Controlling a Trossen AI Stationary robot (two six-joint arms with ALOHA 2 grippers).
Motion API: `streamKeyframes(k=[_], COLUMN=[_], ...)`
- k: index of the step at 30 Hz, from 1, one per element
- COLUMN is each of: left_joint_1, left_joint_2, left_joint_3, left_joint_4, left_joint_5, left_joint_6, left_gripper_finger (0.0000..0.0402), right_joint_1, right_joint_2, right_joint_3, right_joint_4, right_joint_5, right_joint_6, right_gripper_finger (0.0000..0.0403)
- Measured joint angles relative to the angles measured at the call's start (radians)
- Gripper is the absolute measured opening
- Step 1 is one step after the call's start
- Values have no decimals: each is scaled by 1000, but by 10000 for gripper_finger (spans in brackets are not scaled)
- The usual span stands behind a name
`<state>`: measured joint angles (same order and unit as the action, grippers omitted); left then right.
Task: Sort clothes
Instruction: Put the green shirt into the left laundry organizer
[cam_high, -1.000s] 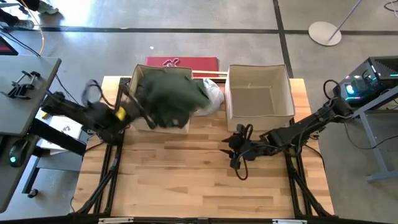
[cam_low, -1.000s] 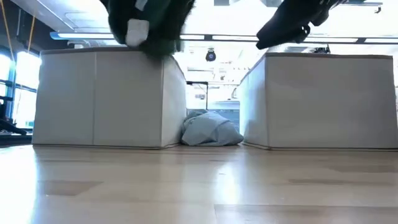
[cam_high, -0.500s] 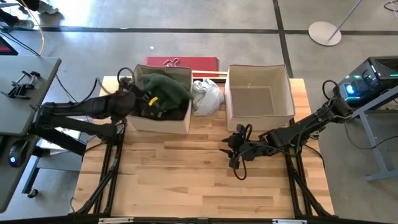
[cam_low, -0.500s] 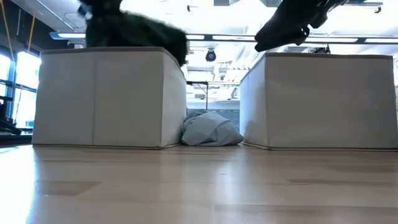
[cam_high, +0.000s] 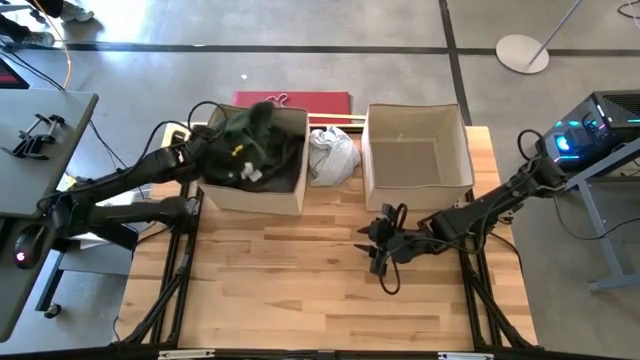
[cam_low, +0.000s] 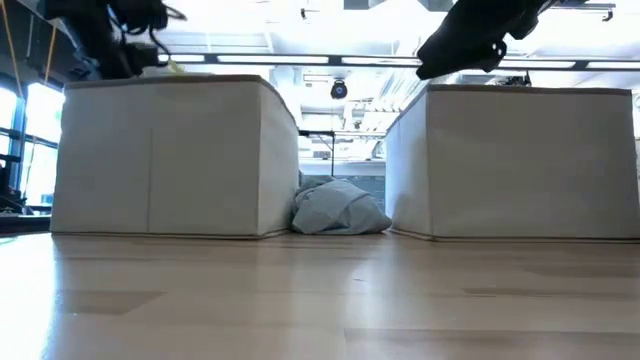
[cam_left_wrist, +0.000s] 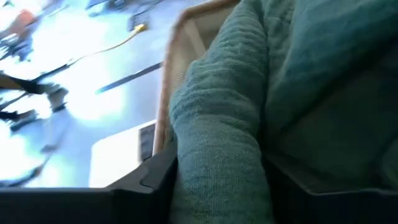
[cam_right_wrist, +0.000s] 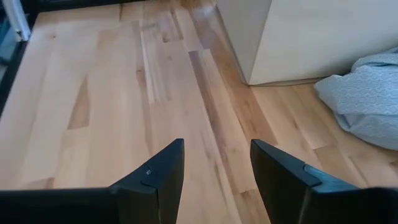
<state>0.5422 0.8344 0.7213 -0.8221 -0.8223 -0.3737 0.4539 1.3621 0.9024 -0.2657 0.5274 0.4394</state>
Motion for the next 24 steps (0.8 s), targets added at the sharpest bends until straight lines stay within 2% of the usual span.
streamKeyframes(k=[6, 13, 16, 20, 24], left_joint_1=[98, 127, 122, 114, 86], left_joint_2=[-7, -41, -62, -82, -112], left_joint_3=[-8, -8, 7, 8, 8], left_joint_4=[-59, -32, -28, -26, 38], left_joint_5=[-73, -22, 87, 313, 498], left_joint_6=[-14, 23, 22, 28, 15], left_gripper_finger=[217, 253, 268, 279, 280], right_joint_1=[21, 11, 1, -21, -52], right_joint_2=[0, 0, 0, 0, 0], right_joint_3=[0, 0, 0, 0, 0], right_joint_4=[0, 8, 70, 206, 267], right_joint_5=[18, 30, 11, -73, -95], right_joint_6=[2, 0, -61, -176, -225], right_gripper_finger=[172, 172, 172, 172, 172])
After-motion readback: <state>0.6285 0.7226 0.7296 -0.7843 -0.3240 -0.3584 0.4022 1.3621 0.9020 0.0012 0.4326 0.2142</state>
